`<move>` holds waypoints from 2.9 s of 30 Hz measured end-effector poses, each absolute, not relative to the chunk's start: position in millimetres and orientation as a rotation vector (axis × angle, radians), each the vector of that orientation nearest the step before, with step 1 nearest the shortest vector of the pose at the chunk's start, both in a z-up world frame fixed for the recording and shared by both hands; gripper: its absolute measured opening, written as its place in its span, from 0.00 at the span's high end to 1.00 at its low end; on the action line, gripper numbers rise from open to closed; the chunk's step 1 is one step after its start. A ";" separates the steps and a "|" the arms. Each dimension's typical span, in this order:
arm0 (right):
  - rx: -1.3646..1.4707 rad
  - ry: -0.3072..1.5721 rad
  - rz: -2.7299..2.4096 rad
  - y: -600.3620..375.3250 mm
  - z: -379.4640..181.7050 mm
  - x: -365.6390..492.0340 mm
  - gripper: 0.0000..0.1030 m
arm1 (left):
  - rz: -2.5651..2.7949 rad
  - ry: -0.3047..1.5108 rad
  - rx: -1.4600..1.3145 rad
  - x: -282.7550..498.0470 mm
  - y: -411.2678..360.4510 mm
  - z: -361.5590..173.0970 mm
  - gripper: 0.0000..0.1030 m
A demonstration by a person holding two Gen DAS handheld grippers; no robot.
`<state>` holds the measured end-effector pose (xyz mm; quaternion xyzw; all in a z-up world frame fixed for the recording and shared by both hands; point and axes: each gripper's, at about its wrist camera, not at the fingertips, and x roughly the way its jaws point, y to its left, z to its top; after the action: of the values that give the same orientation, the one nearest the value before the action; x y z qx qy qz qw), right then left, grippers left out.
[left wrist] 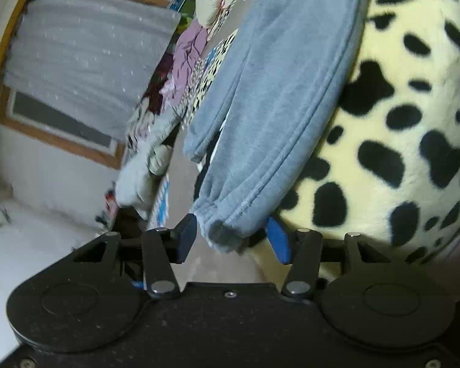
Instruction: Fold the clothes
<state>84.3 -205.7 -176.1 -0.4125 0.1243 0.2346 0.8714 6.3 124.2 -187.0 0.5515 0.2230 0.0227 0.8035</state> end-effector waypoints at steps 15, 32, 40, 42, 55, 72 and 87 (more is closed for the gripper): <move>-0.722 0.258 0.556 -216.4 -153.9 106.0 0.84 | 0.091 0.440 0.837 25.8 143.3 -148.4 0.83; -0.334 0.282 0.512 -234.8 -115.2 197.9 0.88 | 0.151 0.427 0.428 142.8 158.4 -75.7 0.94; -0.212 0.317 0.484 -242.2 -119.1 246.2 0.88 | 0.170 0.452 0.406 202.2 156.6 -84.4 0.95; -0.198 0.322 0.481 -242.0 -120.5 254.4 0.88 | 0.174 0.452 0.420 213.7 156.5 -88.5 0.95; -0.079 0.329 0.429 -247.2 -122.6 304.1 0.88 | 0.195 0.420 0.391 274.3 158.9 -80.4 0.95; -0.017 0.510 0.421 -240.5 -146.4 358.9 0.74 | 0.222 0.601 0.357 345.6 163.8 -113.1 0.84; -0.060 0.396 0.477 -224.0 -128.2 323.5 0.51 | 0.326 0.511 -0.286 246.7 253.9 -87.0 0.50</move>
<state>323.5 -224.0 -128.2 -0.0295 0.1946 0.2345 0.9520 246.7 253.9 -87.0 -0.1406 0.2508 0.1602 0.9443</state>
